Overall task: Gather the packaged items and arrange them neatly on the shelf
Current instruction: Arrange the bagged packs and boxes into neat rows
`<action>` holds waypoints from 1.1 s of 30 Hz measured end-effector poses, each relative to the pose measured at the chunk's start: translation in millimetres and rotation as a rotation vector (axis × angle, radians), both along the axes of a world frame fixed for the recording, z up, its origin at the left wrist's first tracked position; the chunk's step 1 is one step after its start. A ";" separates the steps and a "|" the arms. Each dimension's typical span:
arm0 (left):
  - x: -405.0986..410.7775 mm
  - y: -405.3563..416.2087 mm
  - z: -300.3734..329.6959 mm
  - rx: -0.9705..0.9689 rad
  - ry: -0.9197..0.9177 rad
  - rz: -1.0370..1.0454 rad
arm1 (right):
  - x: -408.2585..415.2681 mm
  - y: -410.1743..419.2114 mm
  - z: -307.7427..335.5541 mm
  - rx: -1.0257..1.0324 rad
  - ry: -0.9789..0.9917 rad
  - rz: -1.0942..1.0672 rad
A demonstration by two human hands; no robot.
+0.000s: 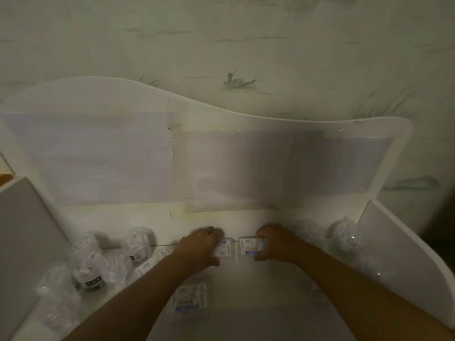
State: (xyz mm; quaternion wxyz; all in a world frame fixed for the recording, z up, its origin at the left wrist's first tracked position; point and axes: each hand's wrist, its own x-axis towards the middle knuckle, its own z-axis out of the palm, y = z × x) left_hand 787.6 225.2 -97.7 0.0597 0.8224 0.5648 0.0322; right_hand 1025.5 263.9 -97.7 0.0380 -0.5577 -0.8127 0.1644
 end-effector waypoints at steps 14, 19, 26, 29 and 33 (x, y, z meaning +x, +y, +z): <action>-29.1 -5.6 0.4 0.030 0.119 0.046 | -10.8 -6.9 0.2 0.090 -0.064 0.111; -27.1 -6.6 0.3 0.057 0.164 0.056 | -12.1 -7.0 -3.8 0.125 -0.080 0.097; -28.5 -6.8 -2.5 0.051 0.138 0.074 | -11.9 -6.4 -8.7 0.140 -0.083 0.060; -28.3 -9.6 1.2 0.052 0.123 0.070 | -14.3 -11.4 -3.8 0.147 -0.097 0.055; -37.3 -19.5 15.8 0.040 0.104 0.056 | -27.8 -24.9 12.9 0.151 -0.071 0.132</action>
